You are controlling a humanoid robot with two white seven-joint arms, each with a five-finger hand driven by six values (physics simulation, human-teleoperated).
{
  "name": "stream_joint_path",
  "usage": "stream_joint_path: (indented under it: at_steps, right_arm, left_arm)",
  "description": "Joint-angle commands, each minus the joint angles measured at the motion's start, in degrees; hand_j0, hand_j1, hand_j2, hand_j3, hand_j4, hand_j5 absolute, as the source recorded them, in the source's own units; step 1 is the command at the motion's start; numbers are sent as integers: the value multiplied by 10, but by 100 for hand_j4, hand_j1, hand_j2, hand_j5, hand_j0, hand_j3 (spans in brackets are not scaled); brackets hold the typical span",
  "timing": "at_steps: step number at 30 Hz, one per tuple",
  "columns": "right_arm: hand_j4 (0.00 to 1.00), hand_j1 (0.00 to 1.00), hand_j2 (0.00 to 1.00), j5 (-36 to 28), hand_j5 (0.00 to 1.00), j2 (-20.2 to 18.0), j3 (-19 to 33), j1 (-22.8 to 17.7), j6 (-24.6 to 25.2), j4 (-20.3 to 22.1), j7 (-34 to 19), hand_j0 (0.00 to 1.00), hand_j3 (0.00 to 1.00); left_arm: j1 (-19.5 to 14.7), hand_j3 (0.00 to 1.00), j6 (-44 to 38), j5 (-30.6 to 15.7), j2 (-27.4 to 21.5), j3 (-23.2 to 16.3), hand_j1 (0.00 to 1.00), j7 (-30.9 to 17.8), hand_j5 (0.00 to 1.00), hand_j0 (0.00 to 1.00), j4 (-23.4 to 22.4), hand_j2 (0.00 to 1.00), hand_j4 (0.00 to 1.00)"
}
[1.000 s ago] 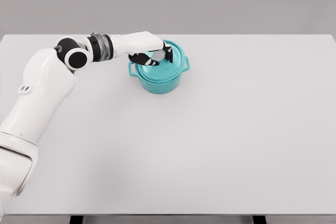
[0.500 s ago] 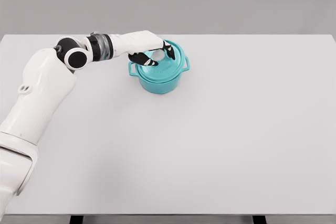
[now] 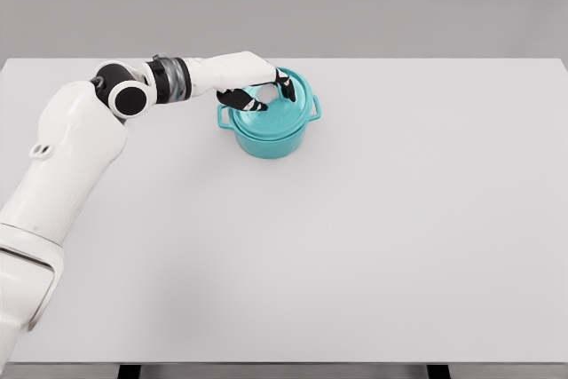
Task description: Cover the pot with left arm
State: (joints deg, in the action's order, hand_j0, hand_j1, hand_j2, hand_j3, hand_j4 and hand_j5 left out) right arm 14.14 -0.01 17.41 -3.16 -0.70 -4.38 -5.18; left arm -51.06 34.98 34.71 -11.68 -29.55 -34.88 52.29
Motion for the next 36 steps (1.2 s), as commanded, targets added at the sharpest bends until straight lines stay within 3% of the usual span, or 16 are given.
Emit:
stream_joint_path:
  at_steps: [1,15,21,36]
  right_arm:
    - [100,100,100,0,100,0,0,0,0,0,0,100,100]
    - [100,100,100,0,100,0,0,0,0,0,0,100,100]
    - [100,100,100,-1,100,0,0,0,0,0,0,100,100]
    - [100,100,100,-1,100,0,0,0,0,0,0,100,100]
  left_arm:
    - [0,61,0,-2,-1,0,61,-1,61,61,1,61,61]
    - [0,67,0,-2,-2,-1,67,-1,67,67,2,67,67]
    - [-1,60,0,-3,-3,-1,60,-1,60,60,1,60,60]
    - [0,72,0,-3,-3,-1,72,-1,72,72,4,72,72]
